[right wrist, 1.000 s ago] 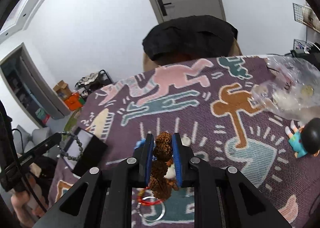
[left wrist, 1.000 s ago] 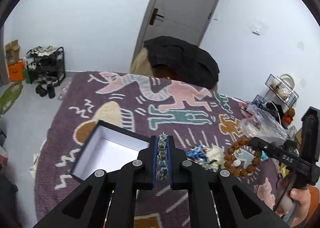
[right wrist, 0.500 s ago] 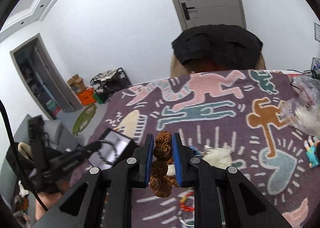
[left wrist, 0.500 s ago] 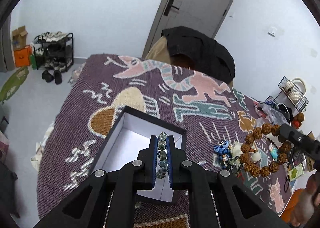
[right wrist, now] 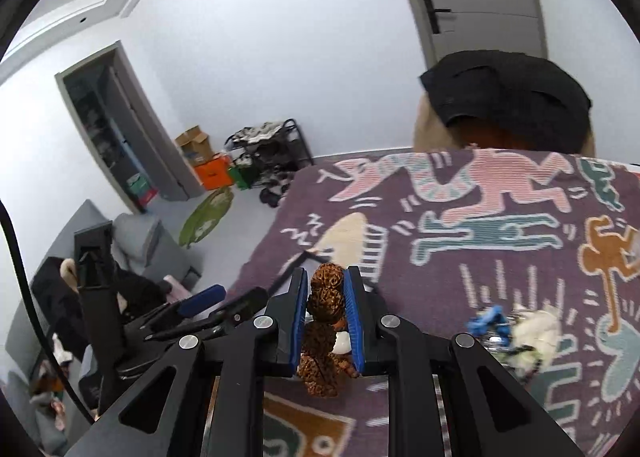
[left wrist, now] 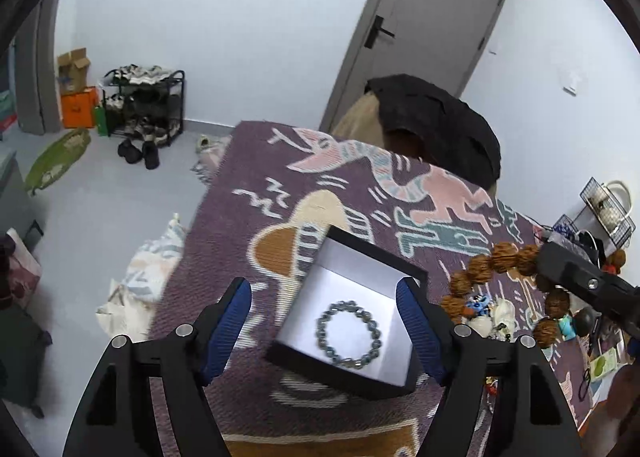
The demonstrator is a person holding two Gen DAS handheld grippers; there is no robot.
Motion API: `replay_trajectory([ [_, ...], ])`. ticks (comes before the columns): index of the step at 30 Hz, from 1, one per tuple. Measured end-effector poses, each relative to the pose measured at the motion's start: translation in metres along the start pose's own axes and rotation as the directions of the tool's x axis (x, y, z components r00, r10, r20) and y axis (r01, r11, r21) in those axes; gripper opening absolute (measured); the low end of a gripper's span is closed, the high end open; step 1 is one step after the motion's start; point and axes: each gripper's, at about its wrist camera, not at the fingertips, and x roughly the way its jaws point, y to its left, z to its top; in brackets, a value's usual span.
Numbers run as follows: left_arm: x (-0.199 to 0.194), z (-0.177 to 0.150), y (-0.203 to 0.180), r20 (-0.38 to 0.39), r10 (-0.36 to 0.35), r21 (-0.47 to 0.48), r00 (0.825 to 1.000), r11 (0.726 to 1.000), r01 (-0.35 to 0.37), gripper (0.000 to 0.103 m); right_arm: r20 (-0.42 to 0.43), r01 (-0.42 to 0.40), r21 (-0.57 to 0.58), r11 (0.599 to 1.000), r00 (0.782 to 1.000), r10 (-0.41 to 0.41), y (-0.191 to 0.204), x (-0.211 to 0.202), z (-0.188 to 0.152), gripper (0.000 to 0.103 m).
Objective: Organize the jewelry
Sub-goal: 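Carry both bracelets to the black box and release them inside, then grasp the blue beaded strand with the left gripper from the pile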
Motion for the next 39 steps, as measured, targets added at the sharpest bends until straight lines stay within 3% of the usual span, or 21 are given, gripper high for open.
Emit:
replay_trajectory([
  [7, -0.015, 0.002, 0.028, 0.026, 0.036, -0.032, 0.999, 0.999, -0.036, 0.076, -0.035, -0.075, -0.006, 0.997, 0.997, 0.075, 0.024, 0.032, 0.004, 0.020],
  [13, -0.014, 0.000, 0.043, 0.016, 0.046, -0.059, 0.999, 0.997, -0.045, 0.076, -0.113, -0.135, 0.040, 0.990, 0.984, 0.139, 0.028, 0.073, -0.001, 0.020],
  [15, -0.013, -0.002, 0.044, 0.007, 0.042, -0.061, 0.999, 0.997, -0.041, 0.076, -0.154, -0.054, 0.034, 0.998, 0.986, 0.058, 0.021, 0.088, -0.005, 0.033],
  [16, -0.013, -0.003, 0.044, 0.005, 0.037, -0.063, 0.999, 0.997, -0.037, 0.076, -0.170, -0.017, 0.031, 0.999, 0.985, 0.023, 0.016, 0.092, -0.006, 0.054],
  [17, -0.015, -0.003, 0.044, 0.008, 0.032, -0.065, 0.999, 0.997, -0.031, 0.076, -0.178, 0.007, 0.041, 0.999, 0.984, 0.000, 0.007, 0.094, -0.008, 0.063],
  [21, -0.019, -0.006, 0.039, 0.021, 0.017, -0.073, 1.000, 0.997, -0.015, 0.076, -0.155, -0.028, 0.097, 0.995, 0.987, 0.043, -0.017, 0.076, -0.014, 0.063],
  [24, -0.020, -0.008, 0.030, 0.030, 0.006, -0.065, 1.000, 0.998, -0.004, 0.076, -0.118, -0.013, 0.109, 0.994, 0.993, 0.025, -0.031, 0.053, -0.019, 0.065],
  [28, -0.023, -0.014, 0.012, 0.052, 0.006, -0.035, 0.999, 0.999, -0.004, 0.076, -0.055, 0.023, 0.121, 0.992, 0.998, -0.016, -0.048, 0.018, -0.028, 0.077],
  [33, -0.024, -0.021, -0.011, 0.073, -0.013, 0.001, 0.997, 1.000, 0.013, 0.076, 0.002, 0.046, 0.154, 0.987, 0.999, -0.046, -0.066, -0.015, -0.039, 0.081],
  [35, -0.024, -0.025, -0.021, 0.075, -0.027, 0.014, 0.997, 1.000, 0.026, 0.078, 0.012, 0.053, 0.162, 0.985, 0.998, -0.055, -0.072, -0.025, -0.043, 0.090],
  [39, -0.025, -0.032, -0.043, 0.080, -0.046, 0.056, 0.996, 0.998, 0.042, 0.084, 0.010, 0.031, 0.198, 0.980, 0.999, -0.034, -0.088, -0.040, -0.053, 0.091],
])
